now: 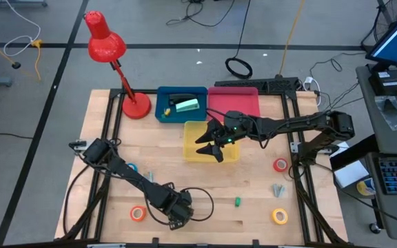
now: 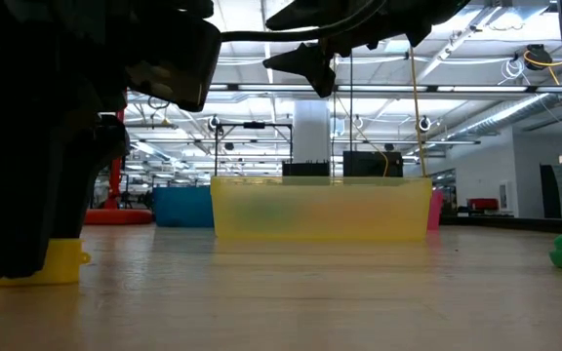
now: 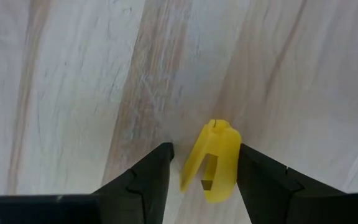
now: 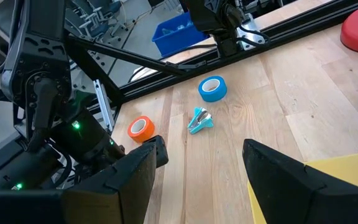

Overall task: Pick and place Stapler, Stapler remover, tape
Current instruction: Put the yellow small stapler into the blue bin

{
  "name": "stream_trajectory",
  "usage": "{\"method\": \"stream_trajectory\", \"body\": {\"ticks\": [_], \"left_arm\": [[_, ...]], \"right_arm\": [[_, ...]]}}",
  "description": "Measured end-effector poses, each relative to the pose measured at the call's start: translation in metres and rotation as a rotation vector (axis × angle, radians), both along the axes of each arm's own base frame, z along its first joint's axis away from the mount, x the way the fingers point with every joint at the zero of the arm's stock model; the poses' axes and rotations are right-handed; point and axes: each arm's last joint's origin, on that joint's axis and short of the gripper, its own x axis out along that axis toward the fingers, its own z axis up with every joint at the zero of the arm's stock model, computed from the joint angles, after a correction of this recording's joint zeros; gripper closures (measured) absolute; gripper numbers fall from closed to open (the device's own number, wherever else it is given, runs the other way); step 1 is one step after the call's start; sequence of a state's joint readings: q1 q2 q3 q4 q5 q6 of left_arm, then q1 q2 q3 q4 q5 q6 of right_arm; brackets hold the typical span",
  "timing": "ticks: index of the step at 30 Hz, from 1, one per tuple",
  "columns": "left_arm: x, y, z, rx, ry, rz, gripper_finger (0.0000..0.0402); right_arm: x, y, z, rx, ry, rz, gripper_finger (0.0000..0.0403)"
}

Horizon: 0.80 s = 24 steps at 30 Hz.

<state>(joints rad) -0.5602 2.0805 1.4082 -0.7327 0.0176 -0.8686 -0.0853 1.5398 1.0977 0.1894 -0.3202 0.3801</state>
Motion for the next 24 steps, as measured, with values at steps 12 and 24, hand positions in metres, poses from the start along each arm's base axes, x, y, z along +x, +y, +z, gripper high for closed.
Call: {"method": "stream_trajectory", "body": {"ticks": [12, 24], "left_arm": [[-0.001, 0.001, -0.002, 0.011, 0.008, 0.018, 0.0292], [-0.009, 0.024, 0.017, 0.095, 0.082, -0.007, 0.0353]], "right_arm": [[0.0, 0.0, 0.0, 0.0, 0.0, 0.0, 0.0167], [0.0, 0.0, 0.0, -0.001, 0.0, 0.0, 0.0167]]}}
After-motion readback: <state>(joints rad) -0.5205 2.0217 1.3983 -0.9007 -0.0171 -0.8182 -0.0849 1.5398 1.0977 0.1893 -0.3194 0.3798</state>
